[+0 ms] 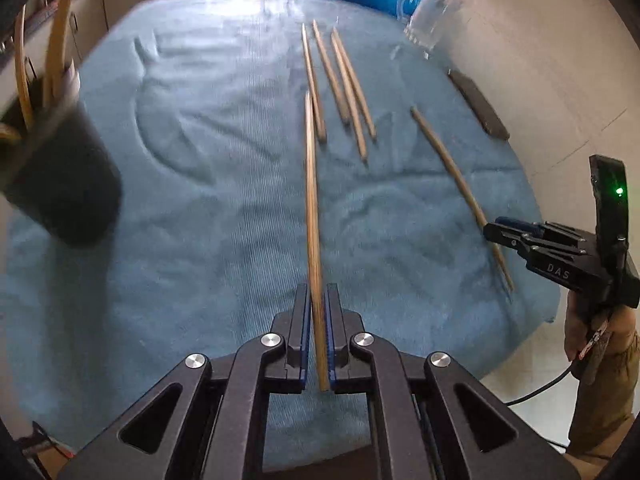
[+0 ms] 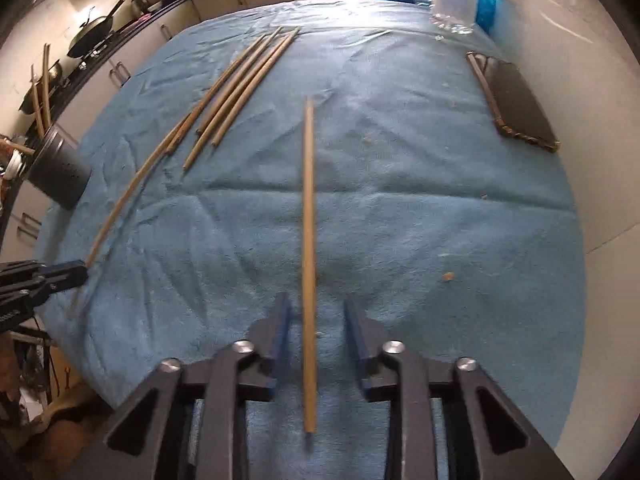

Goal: Organize utensils
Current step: 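Lift the held chopsticks with both grippers and carry them toward the black cup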

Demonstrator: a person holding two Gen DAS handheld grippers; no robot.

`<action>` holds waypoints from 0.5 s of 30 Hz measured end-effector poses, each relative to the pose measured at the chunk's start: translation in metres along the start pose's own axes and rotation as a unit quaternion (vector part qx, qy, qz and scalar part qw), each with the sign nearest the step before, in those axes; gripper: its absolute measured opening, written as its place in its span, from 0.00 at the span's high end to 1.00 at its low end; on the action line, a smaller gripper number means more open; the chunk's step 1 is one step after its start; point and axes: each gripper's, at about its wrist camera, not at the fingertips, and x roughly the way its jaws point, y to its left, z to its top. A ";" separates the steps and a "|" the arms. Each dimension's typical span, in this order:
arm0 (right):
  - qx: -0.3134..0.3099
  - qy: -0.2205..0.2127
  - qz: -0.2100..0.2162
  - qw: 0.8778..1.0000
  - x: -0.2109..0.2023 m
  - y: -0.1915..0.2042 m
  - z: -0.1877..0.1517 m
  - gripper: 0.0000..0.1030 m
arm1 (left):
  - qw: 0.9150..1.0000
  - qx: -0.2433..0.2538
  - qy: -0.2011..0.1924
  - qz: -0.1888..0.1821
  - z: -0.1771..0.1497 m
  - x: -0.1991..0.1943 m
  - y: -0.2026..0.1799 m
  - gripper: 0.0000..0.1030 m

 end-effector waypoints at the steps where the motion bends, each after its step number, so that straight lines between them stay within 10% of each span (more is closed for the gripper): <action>1: 0.003 -0.007 -0.003 1.000 -0.001 -0.001 0.003 0.69 | 1.000 -0.001 -0.008 0.002 0.006 -0.001 -0.001 0.94; 15: -0.021 0.007 -0.034 0.999 0.042 0.016 0.087 0.69 | 0.997 -0.005 0.005 0.071 0.090 0.065 0.001 0.84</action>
